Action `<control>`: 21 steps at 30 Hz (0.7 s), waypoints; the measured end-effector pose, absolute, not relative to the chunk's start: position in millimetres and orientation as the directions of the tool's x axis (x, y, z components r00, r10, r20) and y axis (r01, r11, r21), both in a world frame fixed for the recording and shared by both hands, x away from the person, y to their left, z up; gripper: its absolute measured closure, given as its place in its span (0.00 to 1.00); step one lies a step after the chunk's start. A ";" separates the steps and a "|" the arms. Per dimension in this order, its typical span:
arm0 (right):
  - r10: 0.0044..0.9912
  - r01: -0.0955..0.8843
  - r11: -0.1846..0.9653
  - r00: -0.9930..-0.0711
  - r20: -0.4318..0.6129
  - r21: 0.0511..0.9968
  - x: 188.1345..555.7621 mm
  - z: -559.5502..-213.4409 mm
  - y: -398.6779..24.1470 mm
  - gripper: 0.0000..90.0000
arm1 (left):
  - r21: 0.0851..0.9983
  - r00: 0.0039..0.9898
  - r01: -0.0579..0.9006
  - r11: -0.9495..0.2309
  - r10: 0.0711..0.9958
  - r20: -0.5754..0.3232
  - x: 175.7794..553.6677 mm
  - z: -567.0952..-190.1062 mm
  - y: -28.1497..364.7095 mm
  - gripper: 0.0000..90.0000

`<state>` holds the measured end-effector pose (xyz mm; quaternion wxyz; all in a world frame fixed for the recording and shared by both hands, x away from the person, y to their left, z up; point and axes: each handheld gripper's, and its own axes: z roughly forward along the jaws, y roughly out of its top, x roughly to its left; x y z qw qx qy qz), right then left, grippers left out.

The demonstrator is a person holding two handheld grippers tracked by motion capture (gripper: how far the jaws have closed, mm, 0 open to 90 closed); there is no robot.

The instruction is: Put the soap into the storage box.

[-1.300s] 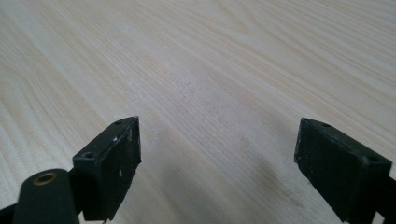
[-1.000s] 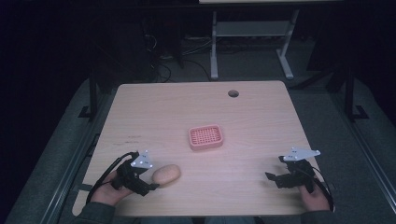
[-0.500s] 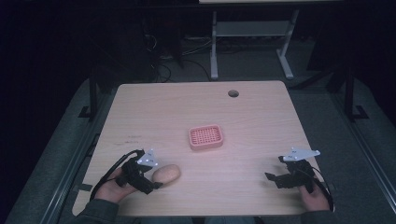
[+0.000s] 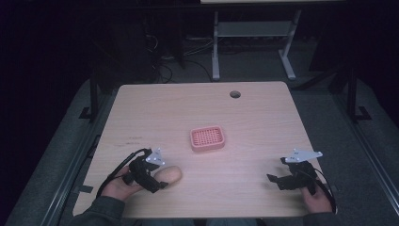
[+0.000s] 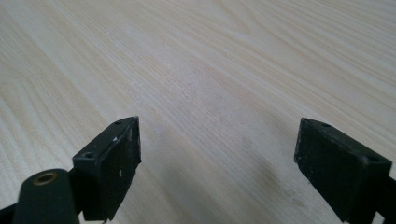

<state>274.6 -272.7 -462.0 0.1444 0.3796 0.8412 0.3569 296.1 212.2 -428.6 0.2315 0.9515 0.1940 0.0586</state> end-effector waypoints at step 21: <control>0.741 0.537 0.457 -0.671 0.031 0.709 274.7 -462.1 -272.3 0.16 | 0.426 0.923 0.343 -0.837 0.385 0.015 305.0 -436.5 196.2 0.25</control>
